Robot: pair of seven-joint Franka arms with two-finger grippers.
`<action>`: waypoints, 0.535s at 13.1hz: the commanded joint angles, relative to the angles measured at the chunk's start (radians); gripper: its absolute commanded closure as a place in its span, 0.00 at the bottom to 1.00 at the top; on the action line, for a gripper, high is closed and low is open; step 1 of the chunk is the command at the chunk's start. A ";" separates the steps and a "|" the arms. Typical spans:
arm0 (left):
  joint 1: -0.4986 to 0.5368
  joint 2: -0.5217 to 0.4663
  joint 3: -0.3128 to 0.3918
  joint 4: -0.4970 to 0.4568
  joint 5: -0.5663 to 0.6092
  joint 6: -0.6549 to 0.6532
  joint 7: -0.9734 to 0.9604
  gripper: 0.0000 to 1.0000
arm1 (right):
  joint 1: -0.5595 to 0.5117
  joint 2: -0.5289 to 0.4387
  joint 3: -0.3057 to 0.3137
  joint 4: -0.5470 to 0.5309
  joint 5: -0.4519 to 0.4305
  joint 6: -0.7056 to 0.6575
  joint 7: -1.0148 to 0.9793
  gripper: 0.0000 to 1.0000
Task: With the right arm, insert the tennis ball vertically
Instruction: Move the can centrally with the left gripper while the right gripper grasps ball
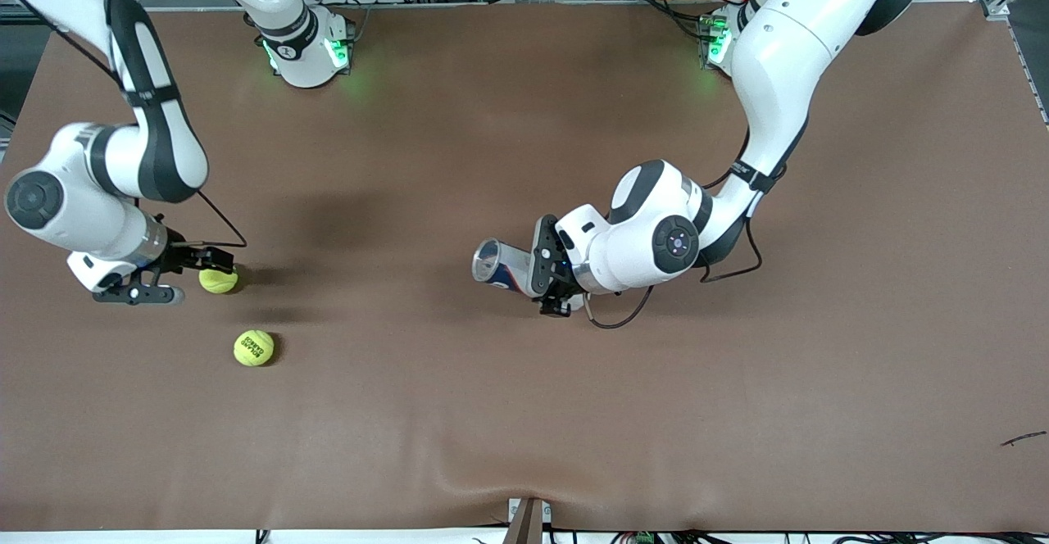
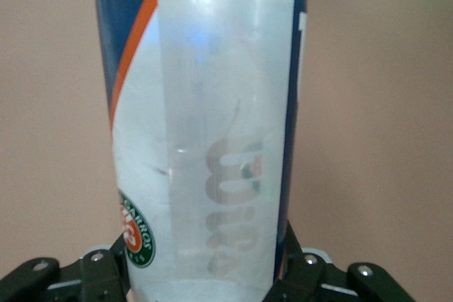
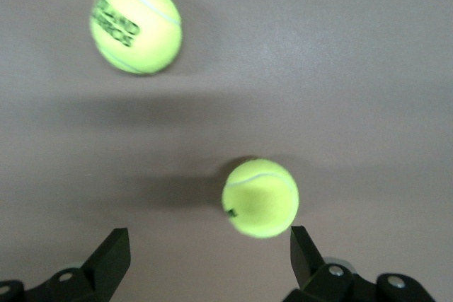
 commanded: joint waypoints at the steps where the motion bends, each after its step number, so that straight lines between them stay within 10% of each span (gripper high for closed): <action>1: 0.009 0.014 -0.010 0.007 -0.176 0.038 0.146 0.23 | -0.055 0.049 0.010 0.012 -0.009 0.025 -0.100 0.00; 7: 0.010 0.070 -0.002 -0.001 -0.648 0.041 0.516 0.23 | -0.056 0.120 0.010 0.021 -0.006 0.039 -0.104 0.00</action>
